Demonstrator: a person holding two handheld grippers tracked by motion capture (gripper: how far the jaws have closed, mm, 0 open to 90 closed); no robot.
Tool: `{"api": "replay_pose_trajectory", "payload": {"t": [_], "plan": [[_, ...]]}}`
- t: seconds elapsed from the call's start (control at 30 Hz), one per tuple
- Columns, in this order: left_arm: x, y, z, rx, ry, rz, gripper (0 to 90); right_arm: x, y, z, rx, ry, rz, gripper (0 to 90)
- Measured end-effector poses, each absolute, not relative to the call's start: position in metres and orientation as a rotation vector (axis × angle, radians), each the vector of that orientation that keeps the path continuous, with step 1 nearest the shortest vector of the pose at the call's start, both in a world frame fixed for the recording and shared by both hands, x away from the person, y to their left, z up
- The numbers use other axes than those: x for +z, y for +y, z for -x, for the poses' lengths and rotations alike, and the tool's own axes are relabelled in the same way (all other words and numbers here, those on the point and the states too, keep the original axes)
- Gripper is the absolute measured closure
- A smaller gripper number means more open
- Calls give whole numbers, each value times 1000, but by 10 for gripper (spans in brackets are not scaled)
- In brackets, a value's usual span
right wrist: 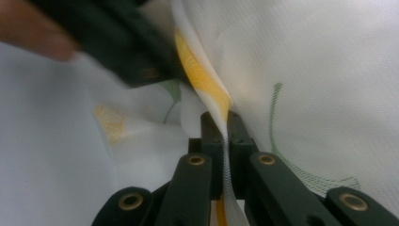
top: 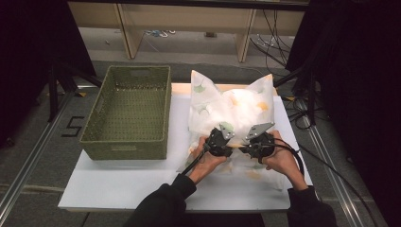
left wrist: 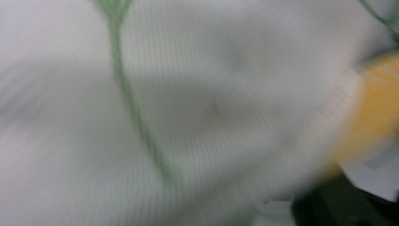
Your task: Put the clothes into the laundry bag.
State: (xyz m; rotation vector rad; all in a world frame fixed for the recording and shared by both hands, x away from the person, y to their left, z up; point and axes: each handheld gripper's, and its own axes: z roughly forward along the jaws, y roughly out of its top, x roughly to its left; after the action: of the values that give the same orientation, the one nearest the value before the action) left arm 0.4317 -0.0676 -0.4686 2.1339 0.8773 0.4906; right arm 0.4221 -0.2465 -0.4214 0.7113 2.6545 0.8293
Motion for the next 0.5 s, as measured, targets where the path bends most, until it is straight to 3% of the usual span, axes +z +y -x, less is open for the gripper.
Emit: {"api": "replay_pose_trajectory", "payload": {"t": [0.1,0.17,0.27,0.3,0.4,0.5], "plan": [[-463,-60,-412,473,864,-2156,420,-420,-250,-424,841,2633,-680,897],[-462,-62,-410,429,860,-2188,383,-418,-251,-423,844,2635,-720,897],[-466,-71,-403,434,849,-2215,383,-416,-252,-425,852,2619,-673,897],[-468,-73,-404,497,835,-2241,381,-416,-253,-425,858,2619,-676,897],[-480,-79,-417,438,839,-2228,380,-417,-253,-425,850,2625,-695,897],[-490,-80,-429,467,808,-2209,513,-421,-251,-426,826,2632,-686,896]]}}
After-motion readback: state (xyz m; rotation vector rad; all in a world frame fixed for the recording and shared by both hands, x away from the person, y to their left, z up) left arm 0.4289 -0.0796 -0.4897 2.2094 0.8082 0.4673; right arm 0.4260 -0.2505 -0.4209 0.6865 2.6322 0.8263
